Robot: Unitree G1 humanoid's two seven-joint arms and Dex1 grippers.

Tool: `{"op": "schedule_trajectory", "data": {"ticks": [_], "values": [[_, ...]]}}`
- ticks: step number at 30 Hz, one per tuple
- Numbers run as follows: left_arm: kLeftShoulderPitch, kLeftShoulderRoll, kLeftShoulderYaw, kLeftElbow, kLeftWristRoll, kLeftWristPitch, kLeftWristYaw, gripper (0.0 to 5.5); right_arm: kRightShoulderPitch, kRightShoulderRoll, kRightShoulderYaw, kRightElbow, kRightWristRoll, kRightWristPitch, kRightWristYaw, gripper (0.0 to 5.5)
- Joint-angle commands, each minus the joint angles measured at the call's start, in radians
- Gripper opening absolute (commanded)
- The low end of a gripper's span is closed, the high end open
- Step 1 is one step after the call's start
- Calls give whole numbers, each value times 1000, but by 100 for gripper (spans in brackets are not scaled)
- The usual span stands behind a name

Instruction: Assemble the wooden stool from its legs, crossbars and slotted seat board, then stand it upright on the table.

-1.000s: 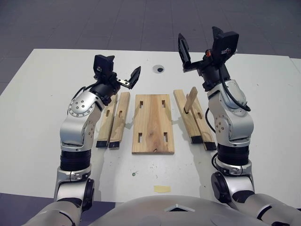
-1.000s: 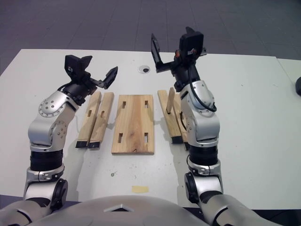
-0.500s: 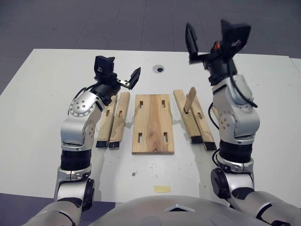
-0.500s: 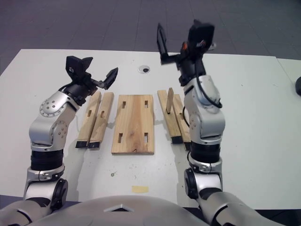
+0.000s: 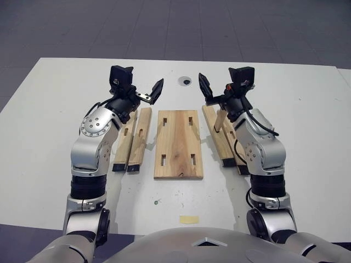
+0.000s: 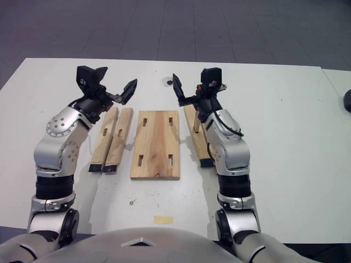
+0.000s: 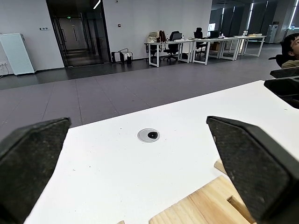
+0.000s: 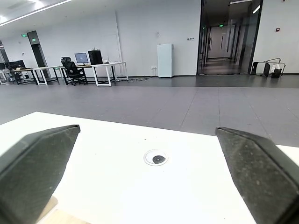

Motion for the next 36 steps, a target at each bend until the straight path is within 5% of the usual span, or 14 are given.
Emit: {"op": "schedule_trajectory", "data": {"ticks": [1, 12, 18, 25, 36], "values": [[6, 0, -10, -2, 10, 12, 1, 540, 65, 0, -10, 31, -6, 56, -20, 539], [12, 11, 8, -22, 1, 16, 0, 540, -40, -98, -155, -416, 91, 258, -65, 539], [44, 12, 12, -47, 3, 27, 4, 540, 157, -122, -170, -628, 227, 494, -58, 539], [47, 33, 19, -39, 10, 32, -6, 540, 544, -206, -33, -595, 226, 480, 71, 539], [55, 37, 9, -38, 17, 28, 3, 540, 646, -160, 42, -483, 139, 393, 17, 539]]}}
